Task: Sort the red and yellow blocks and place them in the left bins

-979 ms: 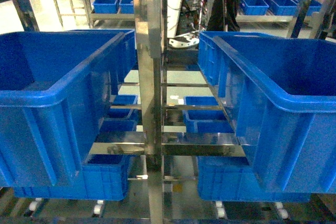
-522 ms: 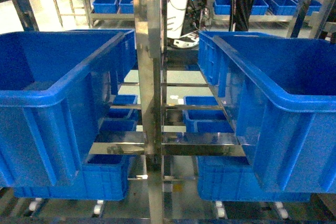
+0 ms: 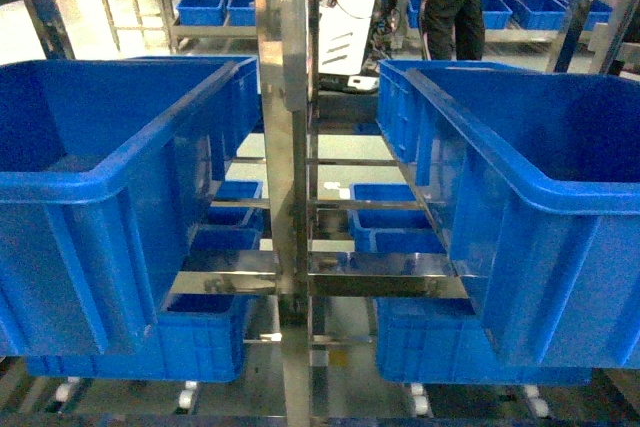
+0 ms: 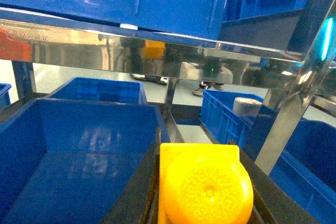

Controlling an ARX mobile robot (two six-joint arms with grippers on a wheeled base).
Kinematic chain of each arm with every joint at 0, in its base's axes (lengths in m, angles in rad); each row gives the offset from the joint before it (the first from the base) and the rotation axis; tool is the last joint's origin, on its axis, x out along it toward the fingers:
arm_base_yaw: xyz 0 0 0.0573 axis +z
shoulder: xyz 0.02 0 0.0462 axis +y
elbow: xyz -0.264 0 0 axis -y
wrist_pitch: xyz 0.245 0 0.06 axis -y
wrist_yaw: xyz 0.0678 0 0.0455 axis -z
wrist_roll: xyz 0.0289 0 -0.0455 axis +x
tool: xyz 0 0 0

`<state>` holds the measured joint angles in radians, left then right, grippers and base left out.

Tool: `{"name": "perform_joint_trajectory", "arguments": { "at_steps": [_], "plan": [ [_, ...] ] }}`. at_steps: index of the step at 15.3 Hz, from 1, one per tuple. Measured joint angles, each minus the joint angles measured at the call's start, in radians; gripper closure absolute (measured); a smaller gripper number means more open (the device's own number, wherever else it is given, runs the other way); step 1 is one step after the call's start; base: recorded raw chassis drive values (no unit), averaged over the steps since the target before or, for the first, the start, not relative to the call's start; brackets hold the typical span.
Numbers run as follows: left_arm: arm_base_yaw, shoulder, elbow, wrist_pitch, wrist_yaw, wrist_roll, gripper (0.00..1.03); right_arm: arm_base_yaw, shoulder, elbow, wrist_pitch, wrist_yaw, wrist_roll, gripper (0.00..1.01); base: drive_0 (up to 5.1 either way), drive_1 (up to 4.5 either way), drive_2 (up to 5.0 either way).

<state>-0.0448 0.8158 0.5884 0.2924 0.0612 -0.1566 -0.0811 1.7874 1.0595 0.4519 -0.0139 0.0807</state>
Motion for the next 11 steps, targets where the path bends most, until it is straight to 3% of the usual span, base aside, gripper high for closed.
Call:
{"name": "perform_joint_trajectory", "arguments": {
  "at_steps": [1, 4, 5, 8, 11],
  "plan": [
    [0.0, 0.0, 0.0, -0.001, 0.0, 0.0, 0.77, 0.009, -0.047, -0.053, 0.011, -0.009, -0.002, 0.01, 0.0, 0.0, 0.0],
    [0.0, 0.0, 0.0, -0.001, 0.0, 0.0, 0.77, 0.025, -0.328, -0.296, -0.045, -0.072, 0.002, 0.03, 0.0, 0.0, 0.0],
    [0.0, 0.0, 0.0, 0.0, 0.0, 0.0, 0.77, 0.027, -0.455, -0.371, -0.07, -0.072, 0.0, 0.03, 0.0, 0.0, 0.0],
    [0.0, 0.0, 0.0, 0.0, -0.001, 0.0, 0.77, -0.058, -0.919, -0.455, -0.319, -0.116, 0.004, 0.03, 0.0, 0.0, 0.0],
    [0.0, 0.0, 0.0, 0.0, 0.001, 0.0, 0.77, -0.156, -1.34, -0.436, -0.652, -0.209, -0.004, 0.03, 0.0, 0.0, 0.0]
  ]
}}
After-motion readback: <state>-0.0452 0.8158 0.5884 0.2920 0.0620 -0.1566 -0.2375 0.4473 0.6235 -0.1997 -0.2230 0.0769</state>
